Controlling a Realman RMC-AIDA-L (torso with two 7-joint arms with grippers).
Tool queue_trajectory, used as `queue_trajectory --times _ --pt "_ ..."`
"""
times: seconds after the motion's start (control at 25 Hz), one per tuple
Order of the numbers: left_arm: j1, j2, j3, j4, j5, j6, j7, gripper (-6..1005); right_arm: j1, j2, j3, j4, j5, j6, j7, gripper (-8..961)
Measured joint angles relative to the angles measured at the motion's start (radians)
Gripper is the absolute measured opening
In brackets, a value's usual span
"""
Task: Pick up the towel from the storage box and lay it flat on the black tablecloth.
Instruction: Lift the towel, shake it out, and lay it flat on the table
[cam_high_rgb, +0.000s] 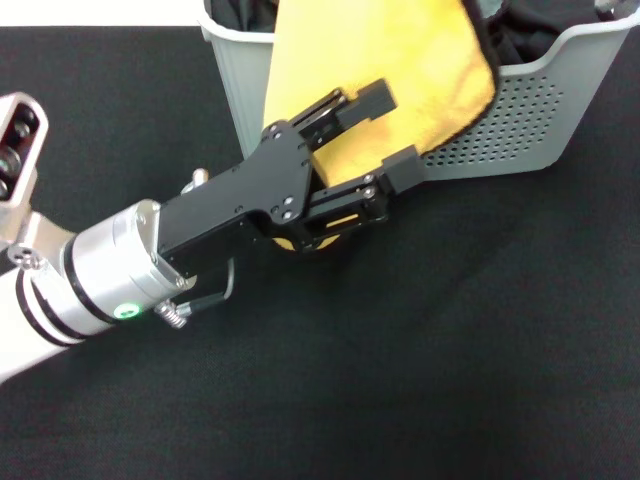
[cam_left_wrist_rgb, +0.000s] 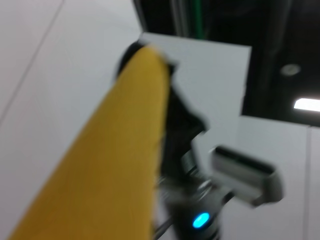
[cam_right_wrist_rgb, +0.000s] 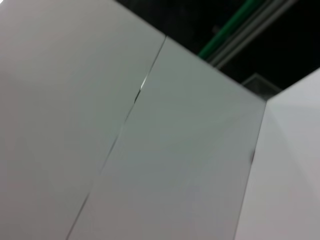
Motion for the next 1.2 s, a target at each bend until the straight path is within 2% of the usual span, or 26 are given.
queue_trajectory --times 0.32,0.56,0.68,0.96,1.2 --pt "0.079 0.0 -0.003 -0.018 -0.021 -0.102 0.093 846 -0.069 -0.005 0.051 -0.167 0.044 0.03 0.076 8" --pt "0.091 0.0 0.0 -0.052 -0.059 -0.116 0.141 846 -0.088 -0.005 0.104 -0.228 0.059 0.038 0.141 8" --pt "0.082 0.0 0.019 -0.052 -0.054 -0.119 0.138 845 -0.075 -0.001 0.106 -0.229 0.072 0.031 0.14 8" --pt "0.032 0.0 0.155 -0.043 -0.059 -0.117 0.135 845 -0.017 0.0 0.084 -0.172 0.095 0.01 0.1 8" --pt "0.025 0.0 0.171 -0.044 -0.063 -0.121 0.133 845 0.021 0.0 0.083 -0.165 0.113 -0.009 0.087 9"
